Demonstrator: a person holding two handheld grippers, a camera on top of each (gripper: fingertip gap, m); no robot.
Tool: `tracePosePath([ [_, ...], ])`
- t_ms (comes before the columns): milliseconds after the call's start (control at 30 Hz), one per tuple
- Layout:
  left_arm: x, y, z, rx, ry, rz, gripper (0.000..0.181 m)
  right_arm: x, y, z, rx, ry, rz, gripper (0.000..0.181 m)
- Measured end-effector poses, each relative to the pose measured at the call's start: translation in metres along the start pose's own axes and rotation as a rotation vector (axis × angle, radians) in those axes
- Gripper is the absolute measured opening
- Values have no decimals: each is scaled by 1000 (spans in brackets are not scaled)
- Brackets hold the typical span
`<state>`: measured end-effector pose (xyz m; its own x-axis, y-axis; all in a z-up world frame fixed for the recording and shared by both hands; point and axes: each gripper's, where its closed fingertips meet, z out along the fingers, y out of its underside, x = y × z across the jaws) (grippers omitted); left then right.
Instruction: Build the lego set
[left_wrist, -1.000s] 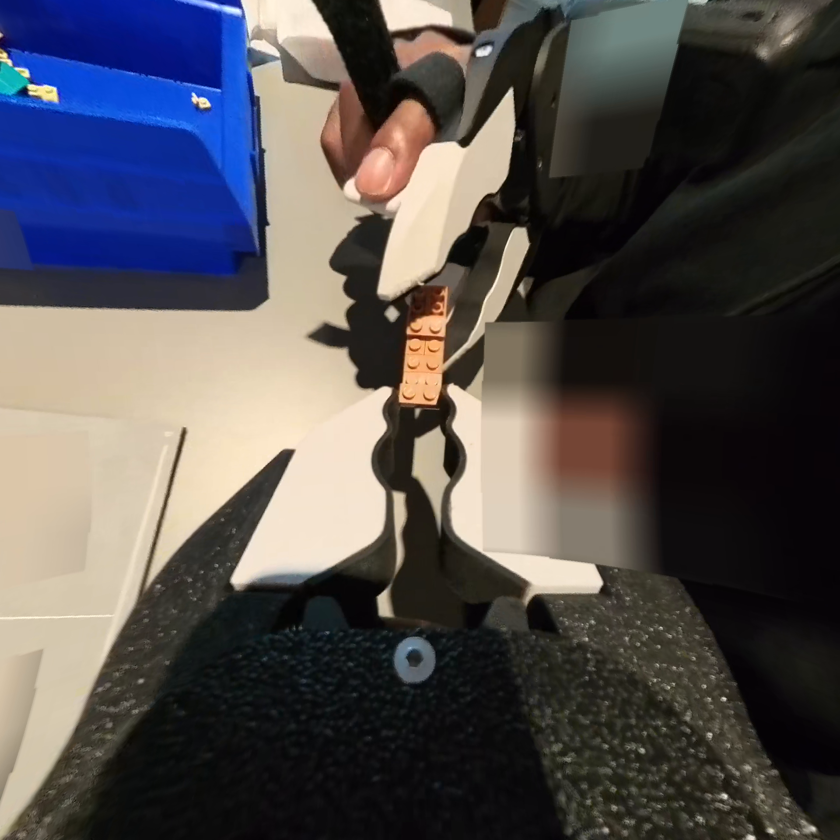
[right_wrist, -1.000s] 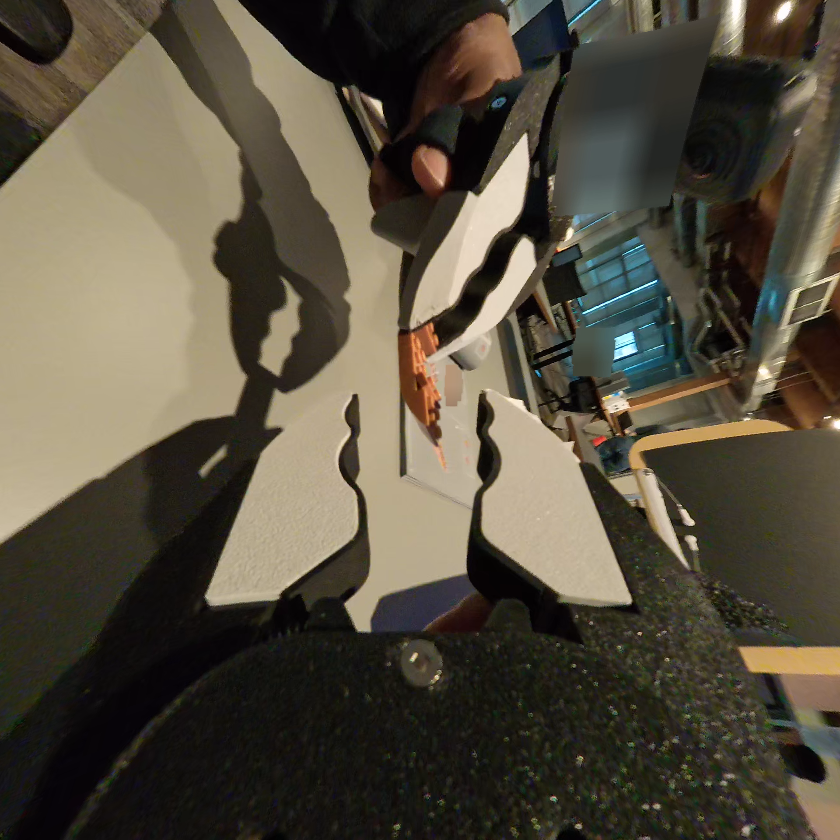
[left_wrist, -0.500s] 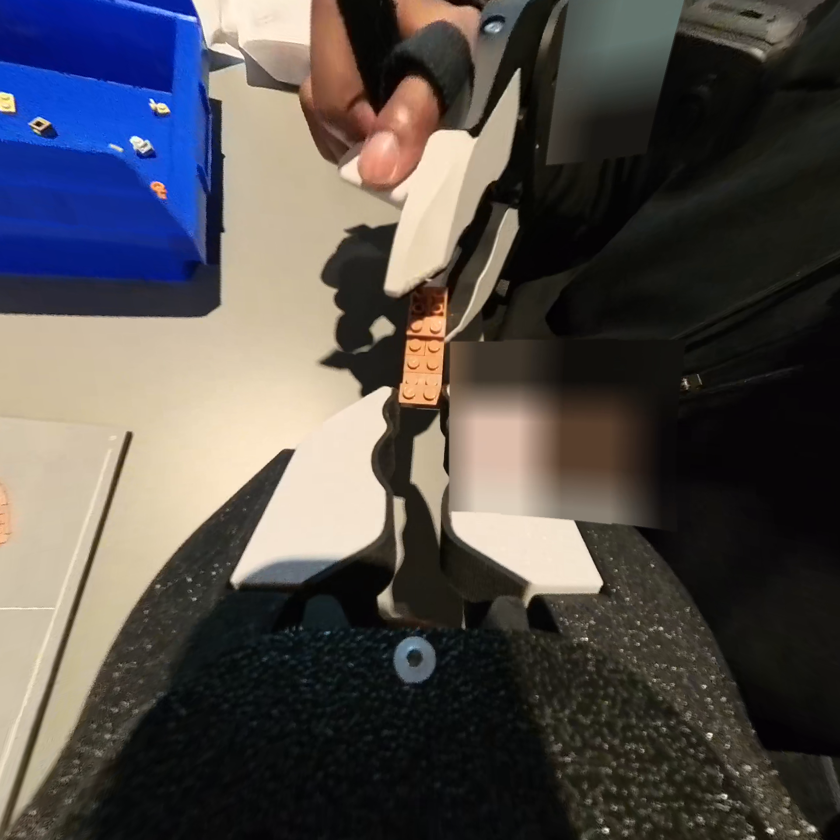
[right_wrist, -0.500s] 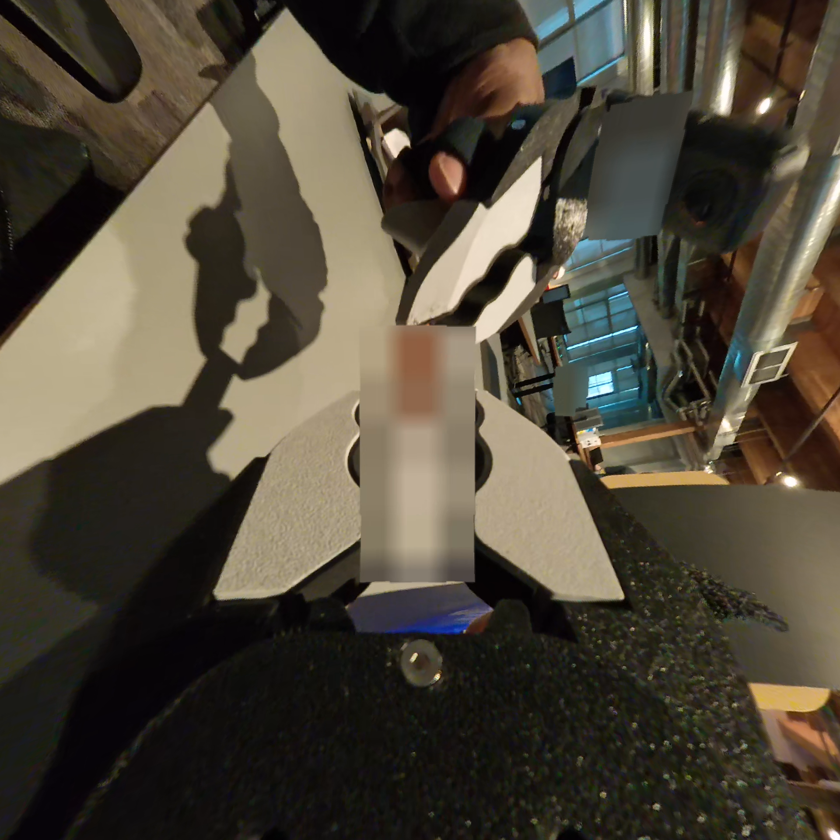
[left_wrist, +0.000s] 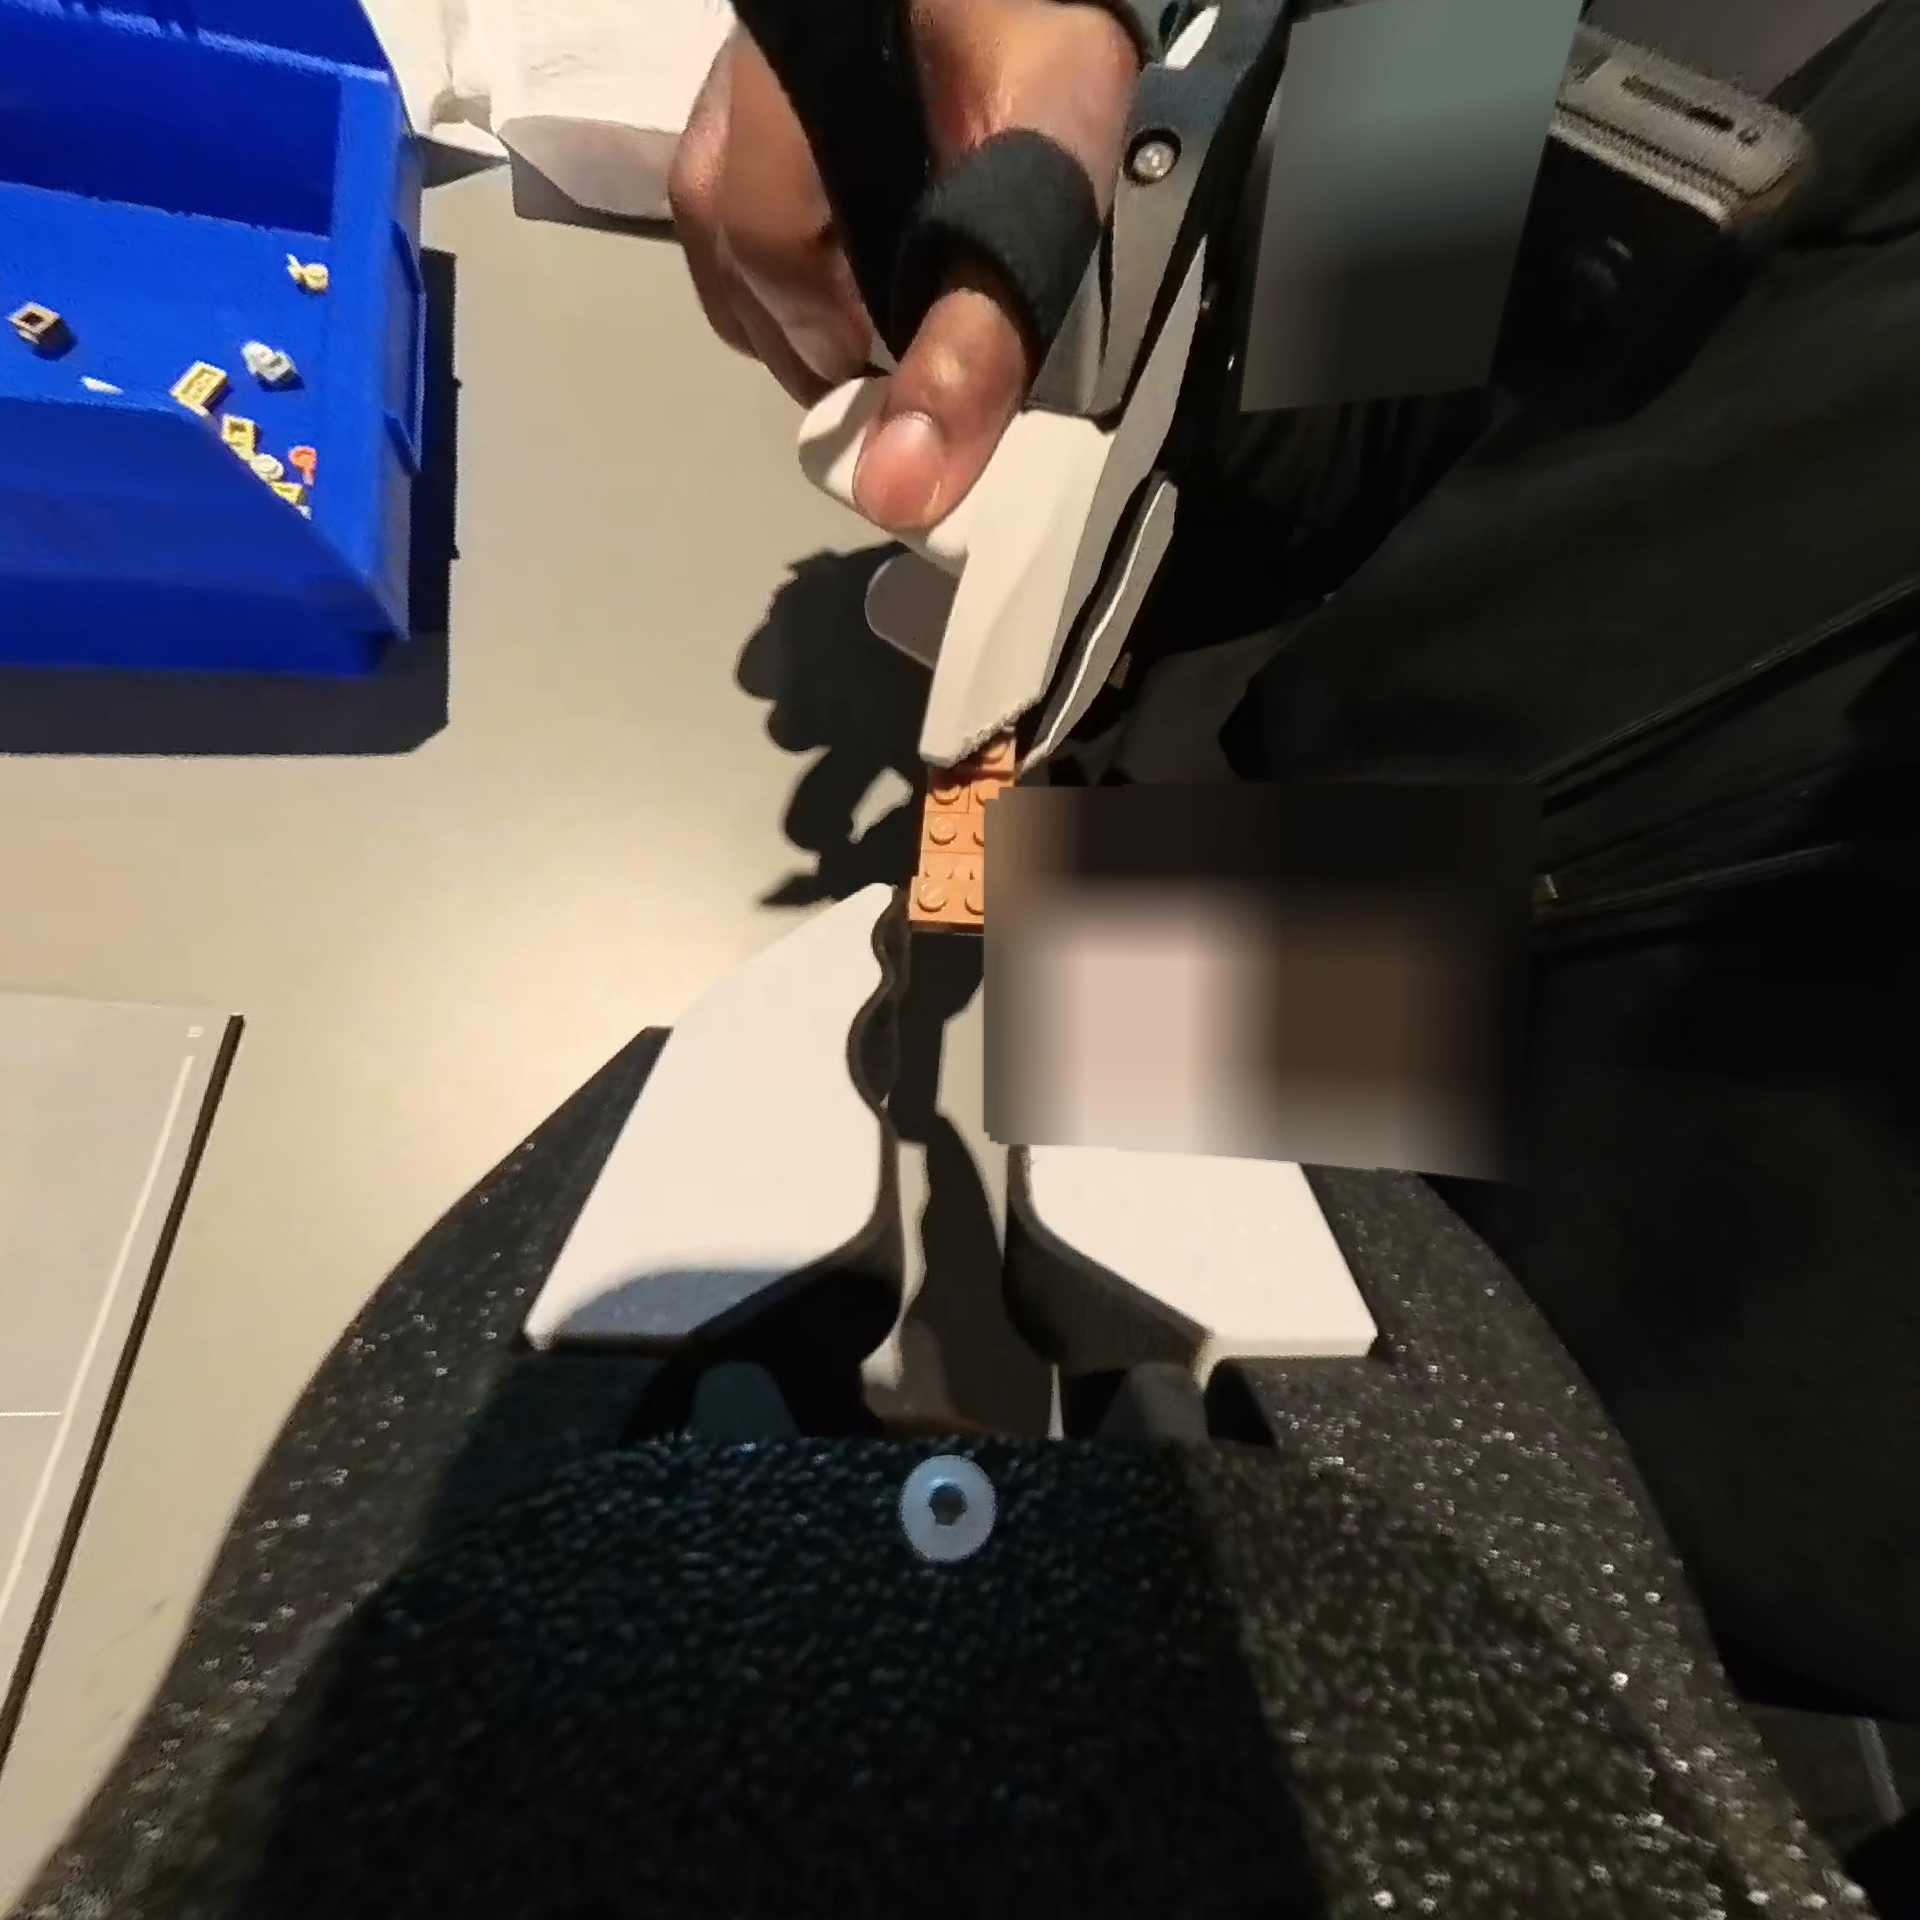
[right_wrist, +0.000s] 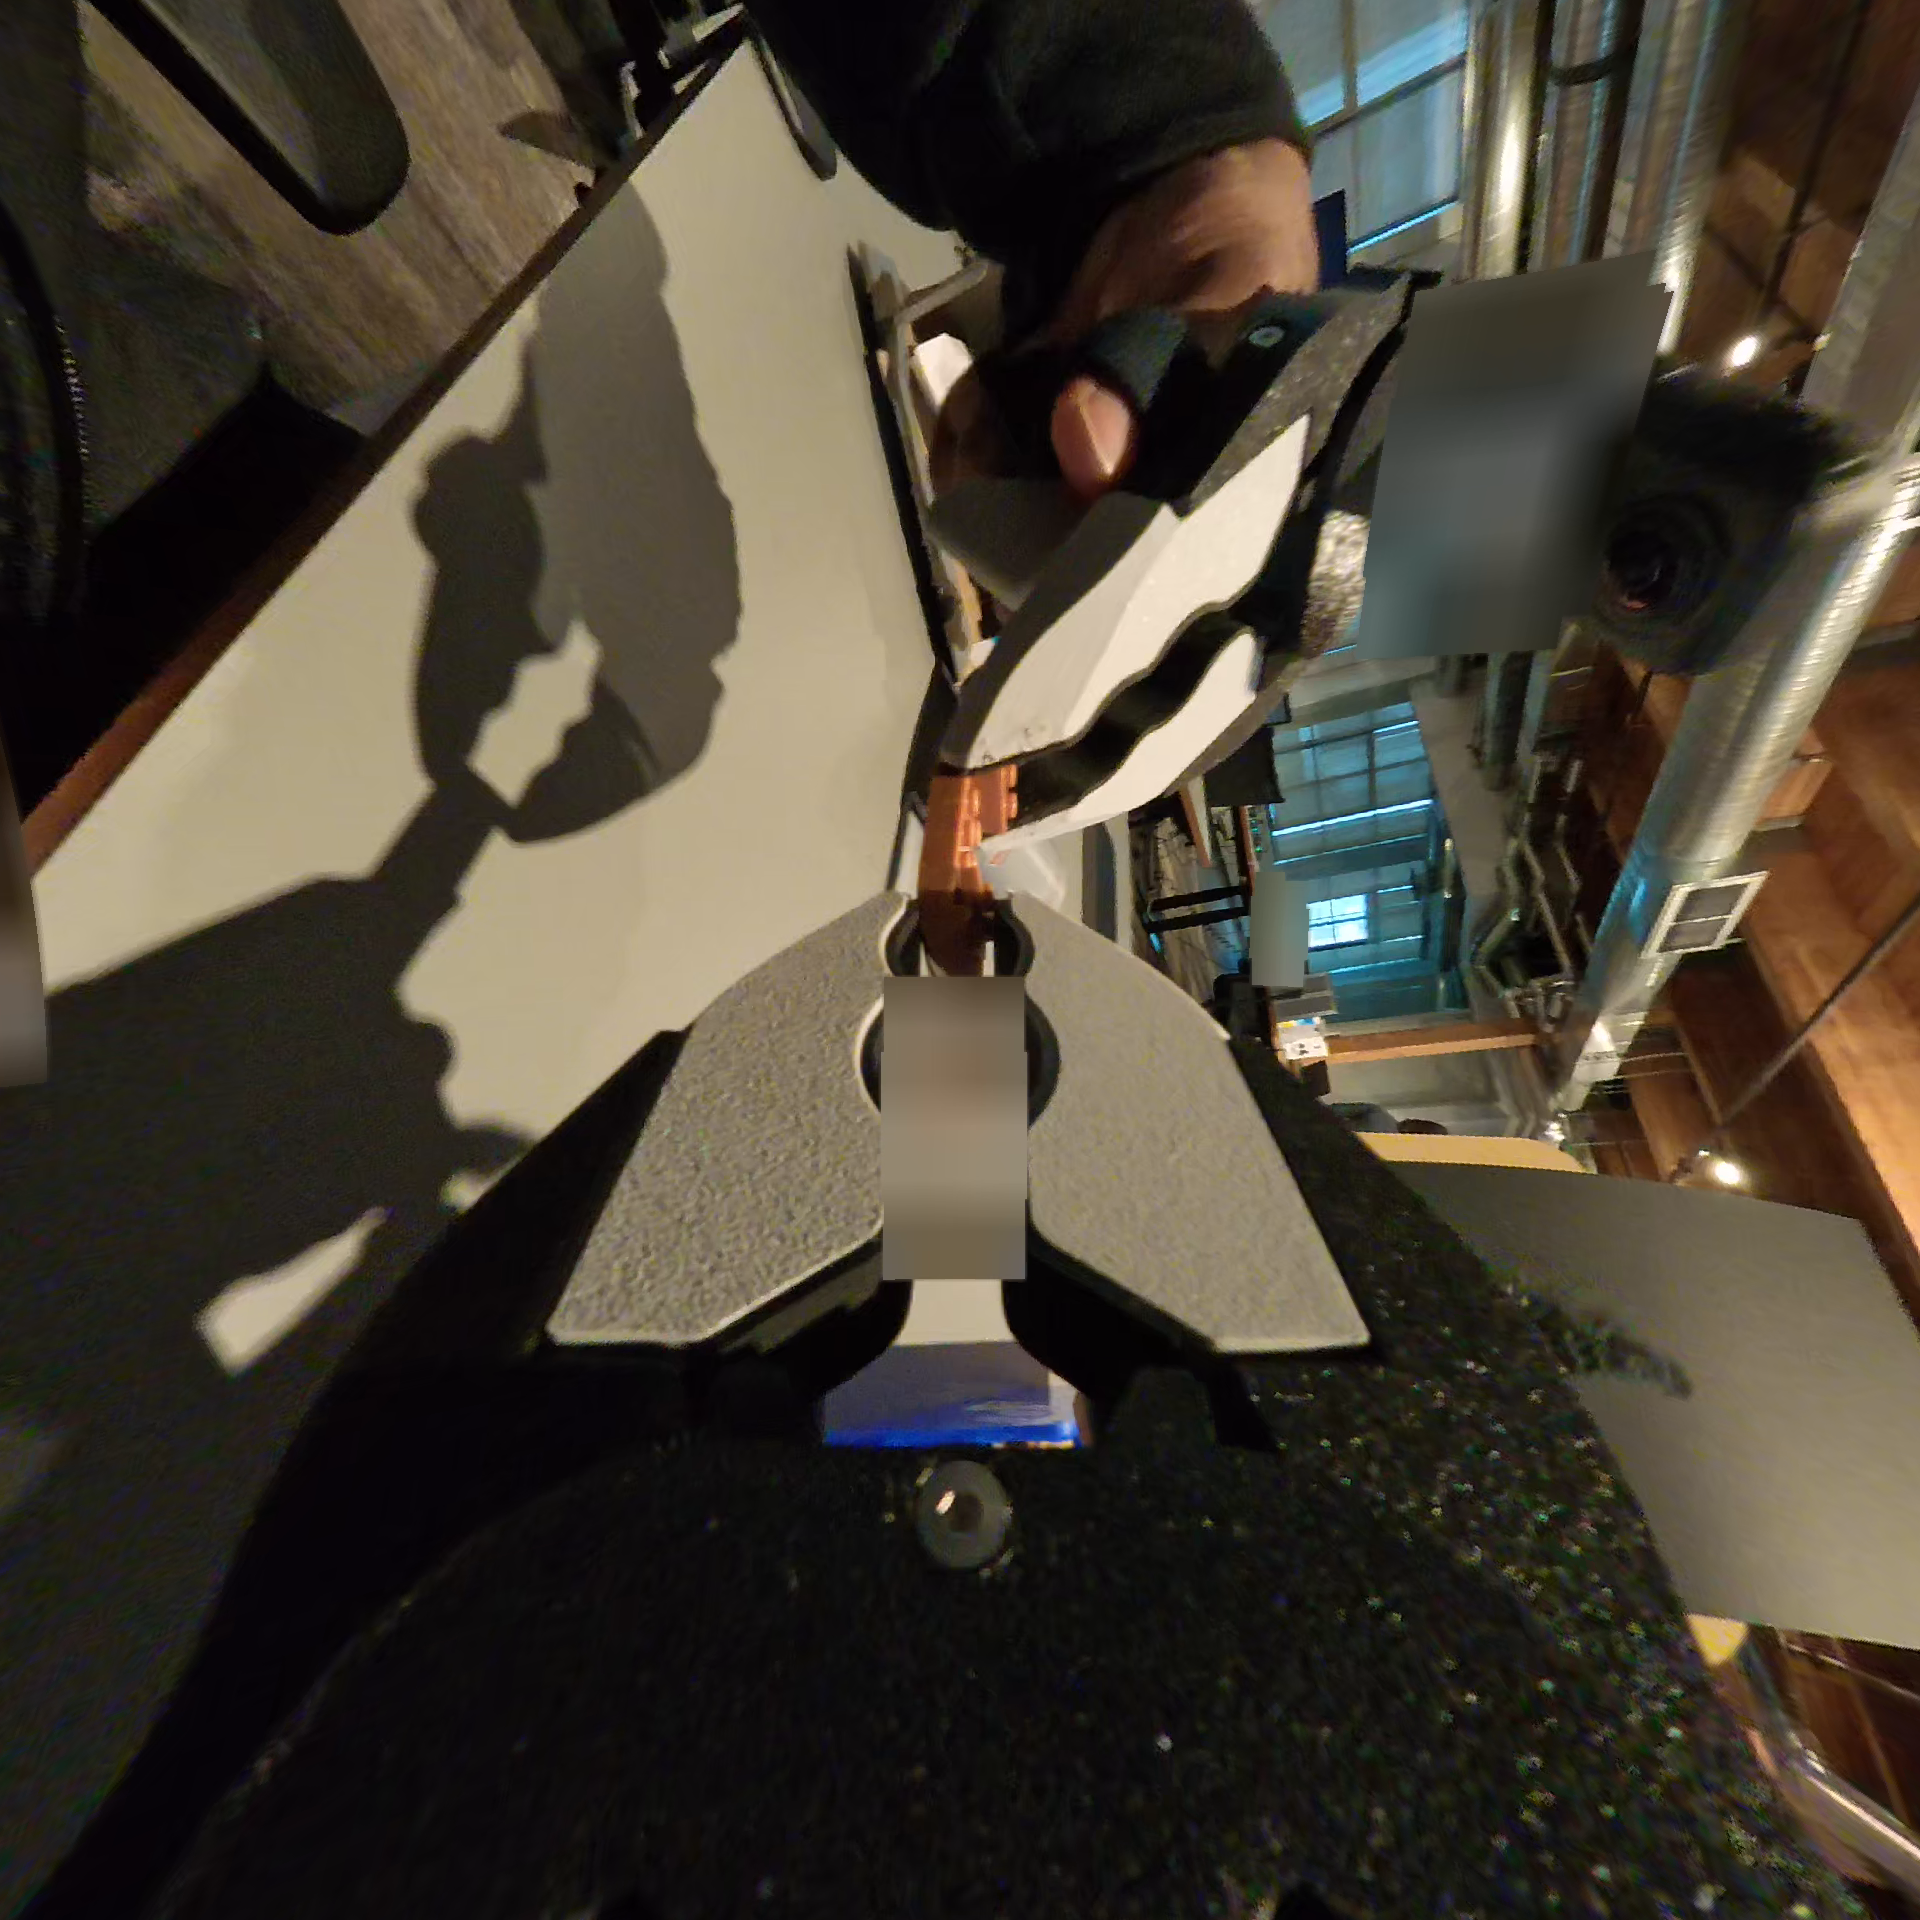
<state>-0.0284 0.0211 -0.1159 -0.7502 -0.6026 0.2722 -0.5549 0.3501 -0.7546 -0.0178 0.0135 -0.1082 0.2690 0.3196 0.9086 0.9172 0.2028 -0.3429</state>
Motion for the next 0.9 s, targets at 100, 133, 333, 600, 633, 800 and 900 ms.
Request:
tracePosePath([
  [100,3,-3,-1,20,19,-19,16,1,-3,-1,4,-2,-10,12],
  [133,3,-3,-1,21,22,-21,17,1,-3,-2,2,-3,-23,11],
  [333,5,-3,1,48,49,-74,16,0,-3,-3,-15,-18,-38,11],
  [600,0,-1,1,83,43,-111,16,-1,0,0,-41,-10,-33,12],
  [633,0,-1,1,82,40,-107,16,-1,0,1,-41,-3,-43,12],
  [800,2,-3,-2,88,33,-96,16,4,0,0,-45,27,-57,13],
  [900,3,-4,-3,86,29,-89,16,10,1,-3,-51,54,-53,22],
])
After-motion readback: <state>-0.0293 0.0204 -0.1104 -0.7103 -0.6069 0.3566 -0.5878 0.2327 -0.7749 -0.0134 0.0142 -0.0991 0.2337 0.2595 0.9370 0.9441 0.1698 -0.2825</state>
